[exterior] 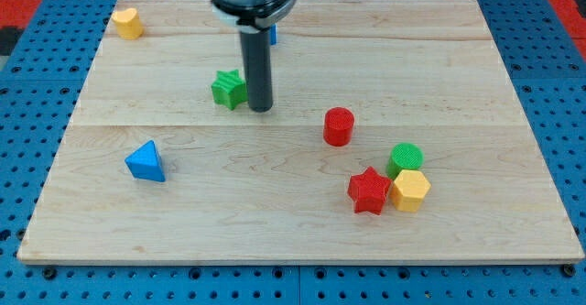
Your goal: Move the red circle into the group of the blocks
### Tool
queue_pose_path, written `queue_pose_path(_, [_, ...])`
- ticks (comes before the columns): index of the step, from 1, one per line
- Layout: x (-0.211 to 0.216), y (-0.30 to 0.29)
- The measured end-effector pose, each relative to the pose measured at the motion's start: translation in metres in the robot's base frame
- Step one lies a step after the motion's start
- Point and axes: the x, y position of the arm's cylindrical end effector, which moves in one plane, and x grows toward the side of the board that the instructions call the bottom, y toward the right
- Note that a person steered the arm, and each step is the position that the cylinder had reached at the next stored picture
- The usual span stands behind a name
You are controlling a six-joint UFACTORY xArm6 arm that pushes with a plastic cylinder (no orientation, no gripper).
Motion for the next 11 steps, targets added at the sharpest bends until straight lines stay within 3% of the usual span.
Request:
queue_pose_path(1, [0.017,0.081])
queue_pose_path(3, [-0.004,0.114])
queue_pose_path(5, [0.059,0.135])
queue_pose_path(6, [0.052,0.147])
queue_pose_path(7, [0.004,0.098])
queue_pose_path(8, [-0.064,0.094])
queue_pose_path(10, [-0.059,-0.065])
queue_pose_path(11, [-0.057,-0.071])
